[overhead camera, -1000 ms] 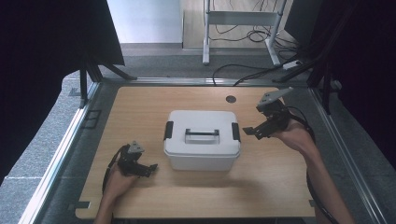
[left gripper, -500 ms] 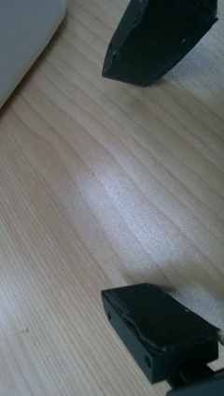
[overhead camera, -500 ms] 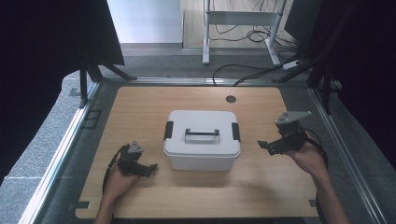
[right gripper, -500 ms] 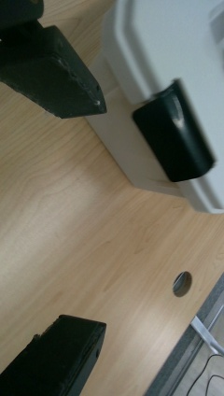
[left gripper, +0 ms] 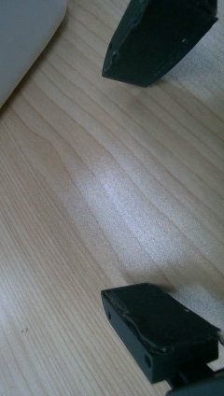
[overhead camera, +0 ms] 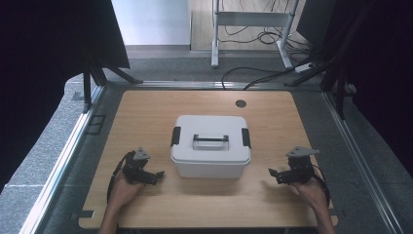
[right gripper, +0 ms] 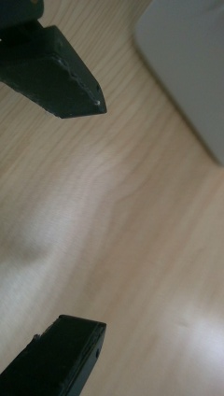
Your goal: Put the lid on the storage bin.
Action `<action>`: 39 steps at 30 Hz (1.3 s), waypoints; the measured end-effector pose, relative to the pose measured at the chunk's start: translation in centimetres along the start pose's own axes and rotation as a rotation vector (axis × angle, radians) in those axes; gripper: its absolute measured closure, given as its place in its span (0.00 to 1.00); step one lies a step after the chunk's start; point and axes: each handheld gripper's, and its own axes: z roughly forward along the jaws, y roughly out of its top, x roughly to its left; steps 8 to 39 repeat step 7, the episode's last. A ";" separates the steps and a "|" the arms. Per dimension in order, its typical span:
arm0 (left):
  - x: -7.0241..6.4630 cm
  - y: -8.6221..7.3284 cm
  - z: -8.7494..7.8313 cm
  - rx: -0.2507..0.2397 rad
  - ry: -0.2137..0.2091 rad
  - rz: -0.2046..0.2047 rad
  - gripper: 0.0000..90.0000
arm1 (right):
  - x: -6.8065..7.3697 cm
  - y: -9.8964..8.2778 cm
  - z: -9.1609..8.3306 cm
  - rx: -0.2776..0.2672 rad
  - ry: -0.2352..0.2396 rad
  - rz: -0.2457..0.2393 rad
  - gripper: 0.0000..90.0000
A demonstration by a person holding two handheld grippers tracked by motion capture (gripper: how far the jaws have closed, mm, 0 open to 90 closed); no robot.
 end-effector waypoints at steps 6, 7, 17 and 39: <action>0.0 0.0 0.0 0.000 0.002 -0.002 0.00 | 0.4 -1.9 1.3 0.028 0.026 0.037 0.00; 0.0 0.0 0.0 0.000 0.002 -0.002 0.00 | 0.5 -2.1 1.4 0.037 0.032 0.039 0.00; 0.0 0.0 0.0 0.000 0.002 -0.002 0.00 | 0.5 -2.1 1.4 0.037 0.032 0.039 0.00; 0.0 0.0 0.0 0.000 0.002 -0.002 0.00 | 0.5 -2.1 1.4 0.037 0.032 0.039 0.00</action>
